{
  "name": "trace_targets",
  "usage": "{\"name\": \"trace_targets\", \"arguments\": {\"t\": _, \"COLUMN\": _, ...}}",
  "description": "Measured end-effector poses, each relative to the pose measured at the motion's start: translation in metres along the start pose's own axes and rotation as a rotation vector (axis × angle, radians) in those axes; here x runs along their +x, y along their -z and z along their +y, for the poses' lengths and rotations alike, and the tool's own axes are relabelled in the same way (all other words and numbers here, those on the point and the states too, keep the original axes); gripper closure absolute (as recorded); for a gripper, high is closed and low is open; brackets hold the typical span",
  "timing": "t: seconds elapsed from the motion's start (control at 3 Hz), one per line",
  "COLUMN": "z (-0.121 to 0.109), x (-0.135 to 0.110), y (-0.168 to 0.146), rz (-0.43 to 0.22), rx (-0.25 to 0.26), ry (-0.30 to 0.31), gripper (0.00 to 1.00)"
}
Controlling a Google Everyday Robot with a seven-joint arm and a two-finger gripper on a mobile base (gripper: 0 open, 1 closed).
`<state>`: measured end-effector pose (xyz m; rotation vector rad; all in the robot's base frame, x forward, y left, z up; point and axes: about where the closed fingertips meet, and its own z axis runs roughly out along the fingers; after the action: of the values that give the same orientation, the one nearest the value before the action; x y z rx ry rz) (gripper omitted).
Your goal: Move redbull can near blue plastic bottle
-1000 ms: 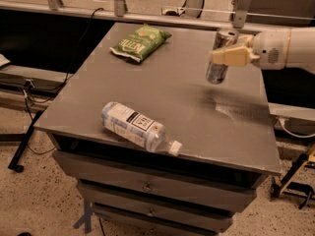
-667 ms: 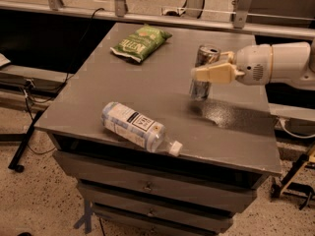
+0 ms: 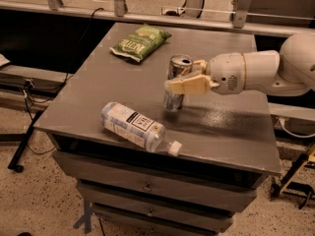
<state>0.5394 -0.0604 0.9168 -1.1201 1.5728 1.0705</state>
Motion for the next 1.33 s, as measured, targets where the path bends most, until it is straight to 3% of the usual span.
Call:
{"name": "trace_targets", "arguments": {"t": 0.33, "z": 0.012, "x": -0.002, "y": -0.014, "rz": -0.014, "rx": -0.041, "ry": 0.029, "gripper": 1.0}}
{"name": "trace_targets", "arguments": {"t": 1.33, "z": 0.03, "x": 0.013, "y": -0.04, "rz": -0.05, "rx": -0.124, "ry": 0.066, "gripper": 0.36}}
